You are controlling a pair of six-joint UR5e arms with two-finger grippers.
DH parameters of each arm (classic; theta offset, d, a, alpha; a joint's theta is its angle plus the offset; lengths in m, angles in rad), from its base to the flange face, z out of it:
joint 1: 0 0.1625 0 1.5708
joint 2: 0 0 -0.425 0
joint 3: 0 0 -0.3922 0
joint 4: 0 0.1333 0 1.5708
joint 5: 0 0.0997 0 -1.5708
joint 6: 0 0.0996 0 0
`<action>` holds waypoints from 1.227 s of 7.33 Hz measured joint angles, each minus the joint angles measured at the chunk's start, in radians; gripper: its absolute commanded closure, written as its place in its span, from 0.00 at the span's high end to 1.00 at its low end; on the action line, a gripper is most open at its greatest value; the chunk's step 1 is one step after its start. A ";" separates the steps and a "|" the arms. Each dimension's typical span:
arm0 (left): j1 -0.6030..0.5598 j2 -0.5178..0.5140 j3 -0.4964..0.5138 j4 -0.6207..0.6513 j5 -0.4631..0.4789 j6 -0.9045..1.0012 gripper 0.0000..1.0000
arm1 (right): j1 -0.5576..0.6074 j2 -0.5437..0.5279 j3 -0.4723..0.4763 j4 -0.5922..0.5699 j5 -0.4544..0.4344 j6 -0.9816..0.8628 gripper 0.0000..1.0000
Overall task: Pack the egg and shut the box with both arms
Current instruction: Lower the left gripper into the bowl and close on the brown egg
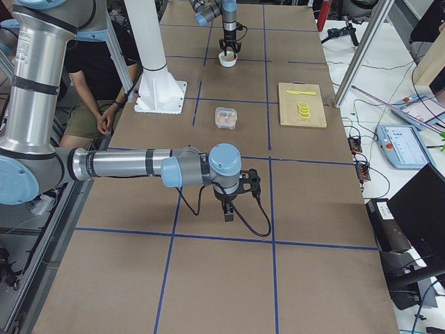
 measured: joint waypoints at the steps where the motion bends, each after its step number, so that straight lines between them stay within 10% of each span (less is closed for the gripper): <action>1: 0.001 0.000 0.001 0.000 0.000 0.000 0.72 | 0.000 0.000 0.000 0.000 0.002 0.000 1.00; 9: 0.010 -0.006 0.027 0.000 -0.002 0.014 0.64 | 0.000 -0.001 -0.001 0.000 0.003 -0.002 1.00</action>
